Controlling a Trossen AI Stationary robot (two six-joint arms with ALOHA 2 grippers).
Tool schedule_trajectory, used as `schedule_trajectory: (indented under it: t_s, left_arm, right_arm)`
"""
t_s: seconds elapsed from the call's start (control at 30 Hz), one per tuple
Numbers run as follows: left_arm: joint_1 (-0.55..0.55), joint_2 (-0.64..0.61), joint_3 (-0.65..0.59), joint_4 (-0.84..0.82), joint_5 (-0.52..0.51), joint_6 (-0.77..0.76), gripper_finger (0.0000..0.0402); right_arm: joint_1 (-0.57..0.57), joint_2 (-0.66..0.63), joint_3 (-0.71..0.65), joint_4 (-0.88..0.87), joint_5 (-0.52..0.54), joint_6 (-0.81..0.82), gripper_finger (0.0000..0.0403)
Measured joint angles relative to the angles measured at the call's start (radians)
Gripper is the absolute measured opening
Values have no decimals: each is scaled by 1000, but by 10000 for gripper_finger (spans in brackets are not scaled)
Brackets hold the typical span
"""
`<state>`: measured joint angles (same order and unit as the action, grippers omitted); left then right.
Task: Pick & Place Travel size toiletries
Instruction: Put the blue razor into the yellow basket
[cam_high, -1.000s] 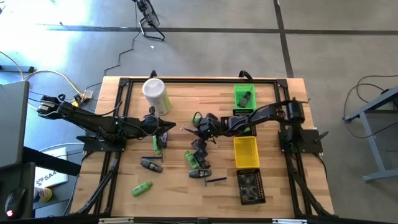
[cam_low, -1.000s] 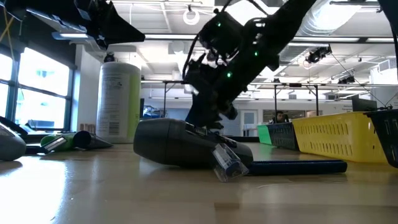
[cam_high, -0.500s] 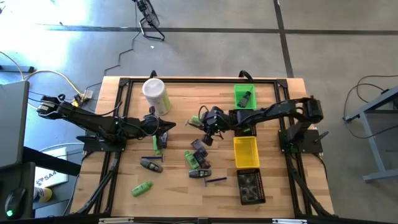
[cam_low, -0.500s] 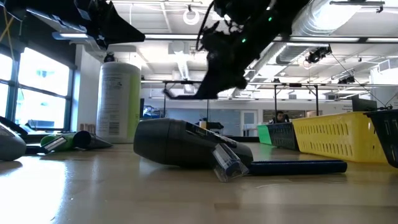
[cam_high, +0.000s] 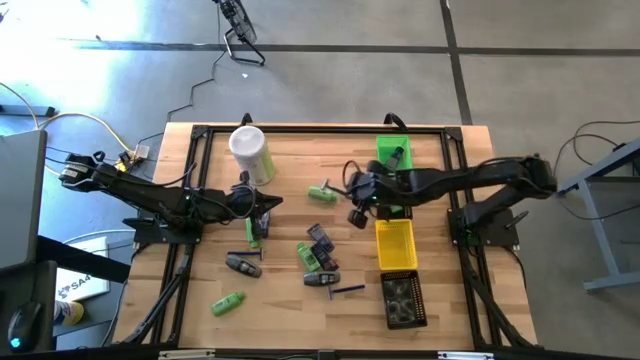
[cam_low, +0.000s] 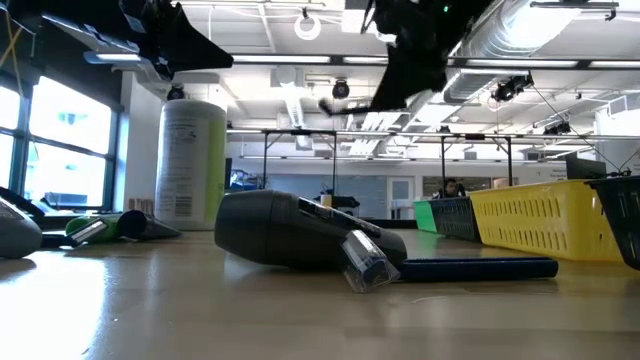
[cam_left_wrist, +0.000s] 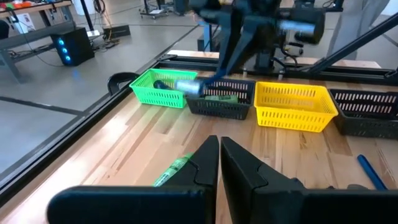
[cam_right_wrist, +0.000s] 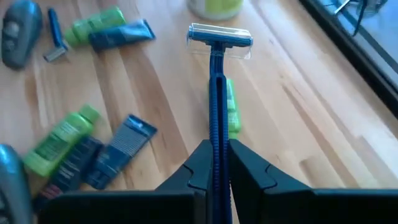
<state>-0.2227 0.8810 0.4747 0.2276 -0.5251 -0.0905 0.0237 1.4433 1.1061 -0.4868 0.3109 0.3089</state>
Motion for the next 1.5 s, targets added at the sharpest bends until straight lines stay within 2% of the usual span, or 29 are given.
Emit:
schedule_trajectory:
  t_s: [0.37, 0.57, 0.73, 1.1, 1.5]
  left_arm:
    - [0, 0, 0, 2, 0, 7, 12]
    - [0, 0, 0, 2, 0, 7, 12]
    - [0, 0, 0, 3, 0, 5, 12]
    - [0, 0, 0, 2, 0, 4, 12]
    - [0, 0, 0, 2, 0, 4, 12]
  right_arm:
    - [110, -208, -1, -228, 155, 184, 29]
    - [183, -271, 0, -355, 189, 335, 29]
    - [252, -274, 0, -437, 198, 451, 29]
    - [412, -267, -7, -538, 292, 653, 29]
    - [563, -267, -161, -530, 289, 921, 29]
